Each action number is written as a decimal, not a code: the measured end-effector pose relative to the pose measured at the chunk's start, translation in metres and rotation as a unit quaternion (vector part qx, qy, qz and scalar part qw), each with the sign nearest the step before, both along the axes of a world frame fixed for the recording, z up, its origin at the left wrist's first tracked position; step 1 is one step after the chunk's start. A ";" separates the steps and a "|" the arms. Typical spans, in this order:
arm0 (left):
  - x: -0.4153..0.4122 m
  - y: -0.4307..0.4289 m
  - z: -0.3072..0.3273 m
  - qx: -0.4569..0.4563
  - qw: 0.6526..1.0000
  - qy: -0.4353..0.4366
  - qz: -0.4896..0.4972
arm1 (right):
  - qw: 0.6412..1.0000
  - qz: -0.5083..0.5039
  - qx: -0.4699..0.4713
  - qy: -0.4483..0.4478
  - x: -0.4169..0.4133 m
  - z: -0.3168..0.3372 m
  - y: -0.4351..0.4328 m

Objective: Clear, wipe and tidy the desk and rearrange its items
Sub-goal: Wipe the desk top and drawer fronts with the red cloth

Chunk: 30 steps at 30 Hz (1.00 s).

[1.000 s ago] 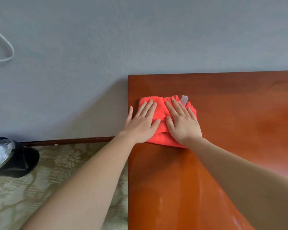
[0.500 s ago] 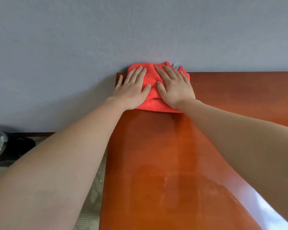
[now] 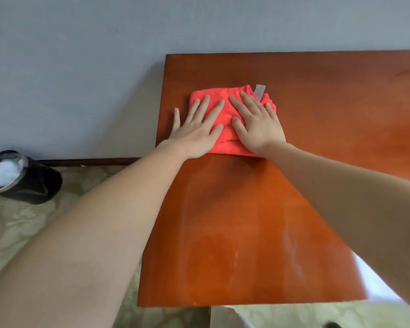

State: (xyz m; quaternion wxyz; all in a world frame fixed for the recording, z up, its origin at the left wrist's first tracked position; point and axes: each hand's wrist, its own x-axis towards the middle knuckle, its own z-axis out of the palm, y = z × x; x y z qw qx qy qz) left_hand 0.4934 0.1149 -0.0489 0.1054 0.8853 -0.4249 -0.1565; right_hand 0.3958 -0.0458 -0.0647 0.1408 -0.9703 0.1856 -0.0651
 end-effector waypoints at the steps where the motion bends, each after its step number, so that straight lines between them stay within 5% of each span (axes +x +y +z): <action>1: -0.022 0.009 0.000 0.003 1.000 -0.001 -0.004 | 1.000 0.001 -0.001 0.001 -0.022 0.000 0.009; 12: -0.207 0.062 0.006 0.049 0.997 -0.002 -0.060 | 0.999 -0.036 -0.005 0.016 -0.224 0.003 0.074; 30: -0.305 -0.015 0.001 0.041 0.995 -0.023 -0.093 | 0.999 -0.020 -0.027 0.005 -0.324 0.003 -0.009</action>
